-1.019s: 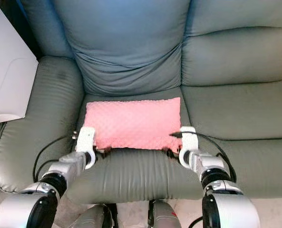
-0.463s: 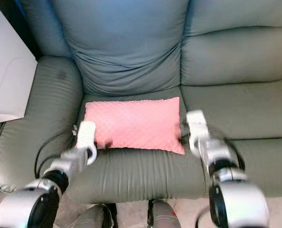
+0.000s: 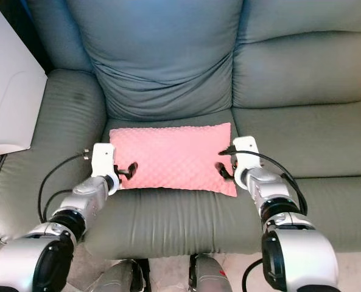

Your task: Move the pillow to the sofa

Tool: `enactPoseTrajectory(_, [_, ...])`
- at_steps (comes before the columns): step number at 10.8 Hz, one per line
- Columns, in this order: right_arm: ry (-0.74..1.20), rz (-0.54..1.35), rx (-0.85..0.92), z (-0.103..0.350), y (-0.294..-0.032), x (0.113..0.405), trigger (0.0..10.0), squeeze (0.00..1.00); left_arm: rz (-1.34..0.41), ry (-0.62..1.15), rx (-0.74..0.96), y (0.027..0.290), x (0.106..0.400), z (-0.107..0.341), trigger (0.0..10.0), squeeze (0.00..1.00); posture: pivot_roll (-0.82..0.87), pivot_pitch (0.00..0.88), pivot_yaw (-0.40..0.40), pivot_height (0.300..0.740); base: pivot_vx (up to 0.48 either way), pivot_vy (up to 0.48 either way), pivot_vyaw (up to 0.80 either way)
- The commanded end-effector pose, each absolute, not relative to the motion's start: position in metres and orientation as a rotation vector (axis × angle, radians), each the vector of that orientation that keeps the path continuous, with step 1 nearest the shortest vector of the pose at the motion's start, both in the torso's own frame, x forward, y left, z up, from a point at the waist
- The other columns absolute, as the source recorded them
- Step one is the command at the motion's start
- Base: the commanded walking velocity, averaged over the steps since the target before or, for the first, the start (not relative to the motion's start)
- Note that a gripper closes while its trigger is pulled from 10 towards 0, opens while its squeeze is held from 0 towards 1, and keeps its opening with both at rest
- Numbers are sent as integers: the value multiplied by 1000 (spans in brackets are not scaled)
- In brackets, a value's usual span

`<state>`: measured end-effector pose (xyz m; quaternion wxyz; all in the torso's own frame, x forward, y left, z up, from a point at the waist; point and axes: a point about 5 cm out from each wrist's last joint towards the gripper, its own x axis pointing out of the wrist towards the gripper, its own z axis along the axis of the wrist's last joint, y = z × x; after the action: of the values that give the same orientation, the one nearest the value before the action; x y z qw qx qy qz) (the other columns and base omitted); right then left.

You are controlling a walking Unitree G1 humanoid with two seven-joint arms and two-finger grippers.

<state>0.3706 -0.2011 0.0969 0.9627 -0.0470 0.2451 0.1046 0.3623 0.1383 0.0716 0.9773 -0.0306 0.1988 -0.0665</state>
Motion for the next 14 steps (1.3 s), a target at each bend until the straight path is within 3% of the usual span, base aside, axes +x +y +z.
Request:
enactPoseTrajectory(1, [472, 256, -80, 99, -196, 371, 10000, 0, -127, 366, -41, 149, 365, 78, 10000, 0, -86, 248, 84, 740, 0, 0, 0])
enactPoseTrajectory(3, [435, 285, -52, 106, -190, 374, 10000, 0, -133, 303, -30, 158, 371, 92, 10000, 0, -80, 200, 84, 740, 0, 0, 0])
enactPoseTrajectory(5, [291, 319, -34, 127, -167, 382, 10000, 0, -130, 144, -20, 165, 377, 118, 10000, 0, -51, 115, 72, 740, 0, 0, 0])
enactPoseTrajectory(7, [217, 275, 2, 132, -160, 379, 10000, 0, -108, 101, -35, 170, 368, 123, 10000, 0, -29, 56, 68, 740, 0, 0, 0])
enactPoseTrajectory(11, [147, 113, 66, 130, -173, 360, 10000, 0, -107, 63, -25, 168, 340, 119, 10000, 0, -46, 0, 76, 740, 0, 0, 0])
enactPoseTrajectory(14, [126, 65, 1, 124, -181, 339, 10000, 0, -128, 14, 20, 165, 322, 127, 10000, 0, -47, 0, 77, 740, 0, 0, 0])
